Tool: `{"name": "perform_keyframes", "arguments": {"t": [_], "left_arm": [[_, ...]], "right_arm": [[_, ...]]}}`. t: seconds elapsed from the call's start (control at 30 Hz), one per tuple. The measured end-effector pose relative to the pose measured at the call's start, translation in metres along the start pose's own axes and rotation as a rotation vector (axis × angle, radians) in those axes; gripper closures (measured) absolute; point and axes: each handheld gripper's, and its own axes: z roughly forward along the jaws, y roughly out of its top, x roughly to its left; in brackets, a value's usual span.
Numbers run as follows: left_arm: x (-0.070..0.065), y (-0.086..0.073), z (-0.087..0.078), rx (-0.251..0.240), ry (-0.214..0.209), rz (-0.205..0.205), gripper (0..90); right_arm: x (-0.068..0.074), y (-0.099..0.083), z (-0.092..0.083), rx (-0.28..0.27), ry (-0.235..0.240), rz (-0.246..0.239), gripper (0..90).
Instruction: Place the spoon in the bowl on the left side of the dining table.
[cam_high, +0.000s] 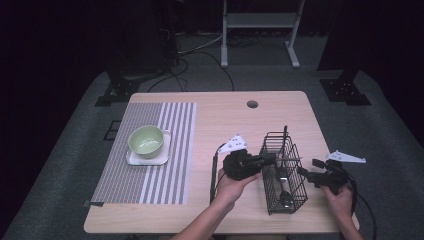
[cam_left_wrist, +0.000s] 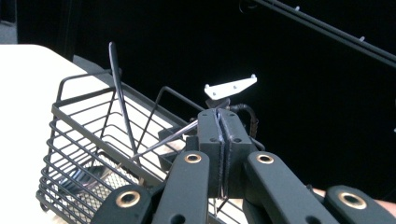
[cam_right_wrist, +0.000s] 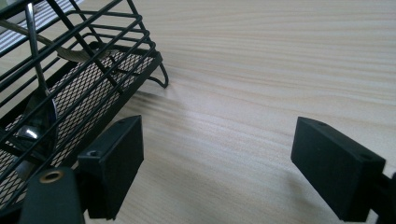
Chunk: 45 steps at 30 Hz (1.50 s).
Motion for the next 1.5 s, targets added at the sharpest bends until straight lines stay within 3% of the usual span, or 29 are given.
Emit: {"name": "perform_keyframes", "arguments": {"t": [0.93, 1.5], "left_arm": [[-0.008, 0.026, -0.022, -0.087, -0.002, -0.040, 89.3], [-0.010, 0.042, -0.043, -0.146, 0.030, -0.041, 89.3]], "right_arm": [[0.000, 0.000, 0.000, 0.001, -0.002, 0.001, 16.0], [0.000, 0.000, 0.000, 0.002, -0.008, -0.001, 16.1]]}}
